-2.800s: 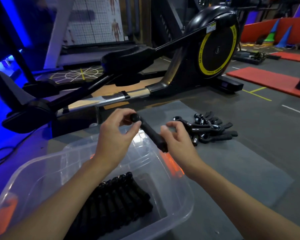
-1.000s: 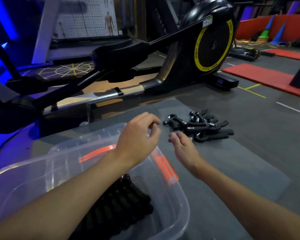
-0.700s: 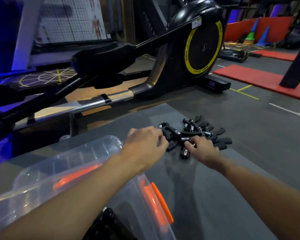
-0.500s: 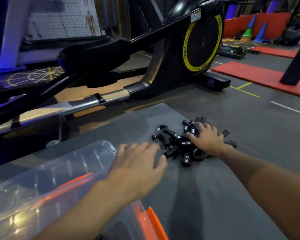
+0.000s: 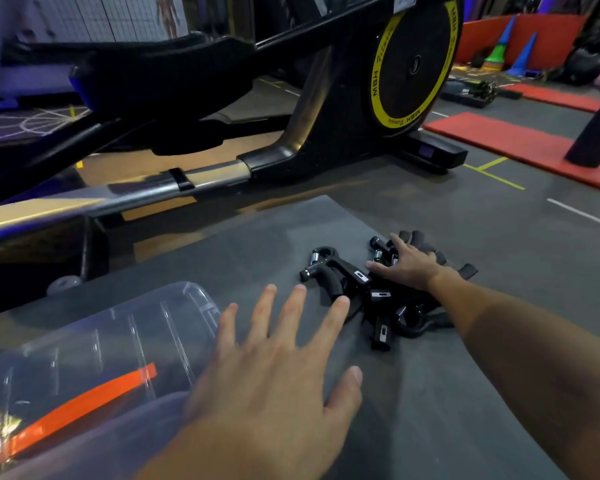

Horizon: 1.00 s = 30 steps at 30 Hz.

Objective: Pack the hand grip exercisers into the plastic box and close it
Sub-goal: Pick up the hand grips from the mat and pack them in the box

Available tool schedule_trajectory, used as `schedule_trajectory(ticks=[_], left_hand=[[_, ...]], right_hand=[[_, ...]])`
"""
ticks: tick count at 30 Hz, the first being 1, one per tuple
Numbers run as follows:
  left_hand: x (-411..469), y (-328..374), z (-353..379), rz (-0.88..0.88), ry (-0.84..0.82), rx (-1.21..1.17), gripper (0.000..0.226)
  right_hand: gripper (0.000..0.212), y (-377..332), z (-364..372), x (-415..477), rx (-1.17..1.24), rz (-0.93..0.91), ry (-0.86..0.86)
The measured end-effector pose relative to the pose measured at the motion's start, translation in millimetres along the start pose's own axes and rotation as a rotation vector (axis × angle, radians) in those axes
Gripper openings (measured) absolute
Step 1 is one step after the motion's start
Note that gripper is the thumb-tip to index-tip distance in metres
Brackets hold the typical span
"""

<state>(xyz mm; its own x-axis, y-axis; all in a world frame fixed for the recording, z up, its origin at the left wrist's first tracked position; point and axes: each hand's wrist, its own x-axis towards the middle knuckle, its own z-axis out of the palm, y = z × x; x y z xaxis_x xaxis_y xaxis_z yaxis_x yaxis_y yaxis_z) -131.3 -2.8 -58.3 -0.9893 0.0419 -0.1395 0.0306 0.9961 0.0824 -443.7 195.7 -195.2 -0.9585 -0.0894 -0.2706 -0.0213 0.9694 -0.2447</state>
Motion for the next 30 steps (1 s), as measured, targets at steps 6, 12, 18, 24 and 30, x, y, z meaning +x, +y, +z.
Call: schedule_trajectory(ticks=[6, 12, 18, 24, 30], left_hand=[[-1, 1, 0, -0.014, 0.004, -0.002, 0.070], [-2, 0, 2, -0.004, 0.014, 0.006, 0.070], [-1, 1, 1, -0.016, -0.016, 0.045, 0.064], [-2, 1, 0, -0.018, -0.007, 0.032, 0.064], [-3, 2, 0, -0.022, 0.006, 0.052, 0.062]], right_hand=[[0.114, -7, 1, -7, 0.045, -0.098, -0.014], [0.097, -7, -4, -16, 0.101, -0.171, -0.045], [0.113, -13, 2, -19, 0.121, -0.113, -0.085], [0.115, -30, 14, -29, 0.042, -0.054, -0.092], [0.124, -56, 13, -47, -0.007, -0.010, -0.183]])
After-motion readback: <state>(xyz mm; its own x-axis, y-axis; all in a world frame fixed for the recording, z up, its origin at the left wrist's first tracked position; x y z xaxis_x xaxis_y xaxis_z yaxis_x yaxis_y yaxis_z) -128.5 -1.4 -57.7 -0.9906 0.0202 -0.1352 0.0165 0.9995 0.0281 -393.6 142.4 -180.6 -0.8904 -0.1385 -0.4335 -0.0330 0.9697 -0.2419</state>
